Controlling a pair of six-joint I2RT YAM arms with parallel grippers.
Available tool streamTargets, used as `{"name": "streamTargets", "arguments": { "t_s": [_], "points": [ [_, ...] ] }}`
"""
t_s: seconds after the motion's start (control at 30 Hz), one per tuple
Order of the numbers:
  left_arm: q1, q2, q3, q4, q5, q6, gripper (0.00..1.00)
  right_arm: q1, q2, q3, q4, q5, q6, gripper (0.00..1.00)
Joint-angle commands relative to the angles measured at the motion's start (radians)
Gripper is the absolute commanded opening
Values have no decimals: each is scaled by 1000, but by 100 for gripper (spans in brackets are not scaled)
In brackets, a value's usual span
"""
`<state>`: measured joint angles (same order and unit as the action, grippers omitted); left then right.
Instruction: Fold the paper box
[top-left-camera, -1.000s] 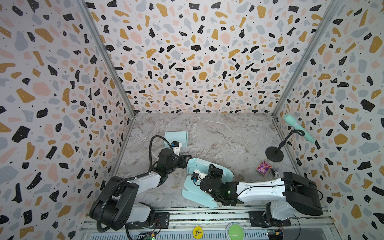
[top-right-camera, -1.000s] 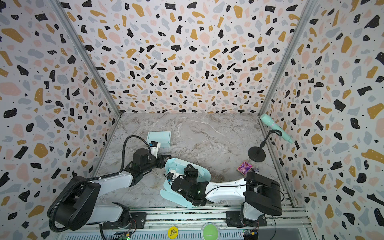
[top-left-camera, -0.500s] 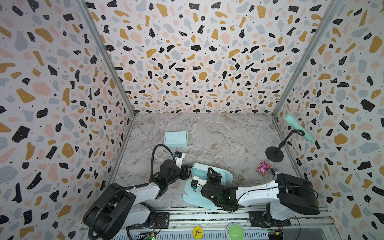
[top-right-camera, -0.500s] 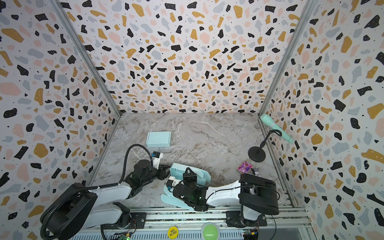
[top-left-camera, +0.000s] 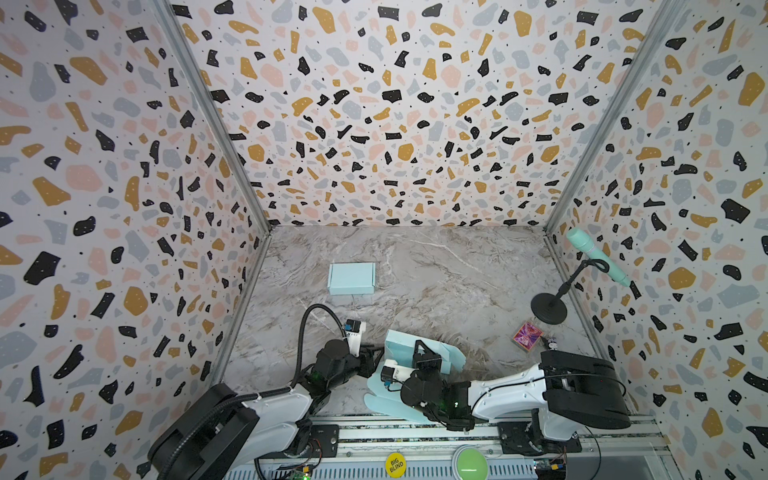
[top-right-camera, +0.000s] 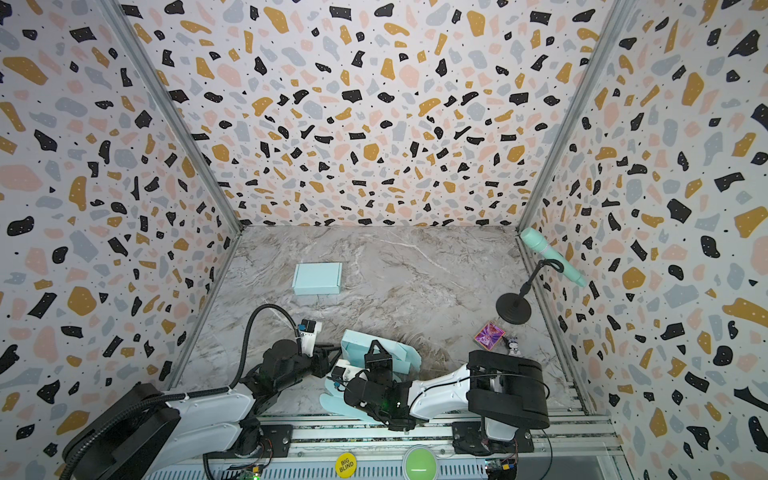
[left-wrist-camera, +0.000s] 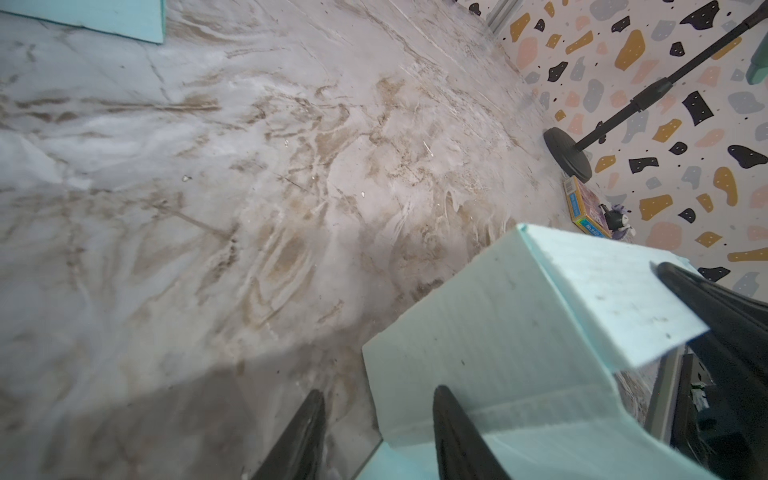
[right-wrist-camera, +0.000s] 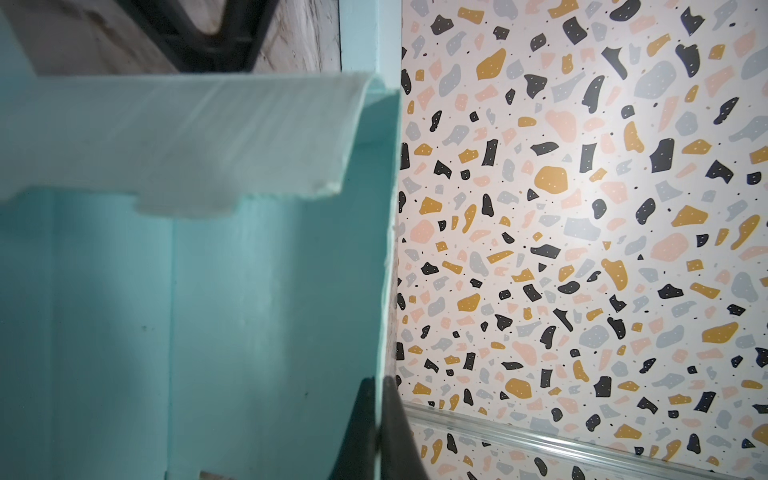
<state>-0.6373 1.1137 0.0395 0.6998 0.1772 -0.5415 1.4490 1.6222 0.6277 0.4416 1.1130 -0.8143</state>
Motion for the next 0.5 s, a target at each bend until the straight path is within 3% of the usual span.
{"name": "streamTargets", "arguments": {
  "t_s": [0.0, 0.47],
  "points": [
    [-29, -55, -26, 41, -17, -16, 46, 21, -11, -15, -27, -77, 1, 0],
    [-76, -235, -67, -84, -104, -43, 49, 31, -15, -22, -23, -82, 1, 0]
  ]
}}
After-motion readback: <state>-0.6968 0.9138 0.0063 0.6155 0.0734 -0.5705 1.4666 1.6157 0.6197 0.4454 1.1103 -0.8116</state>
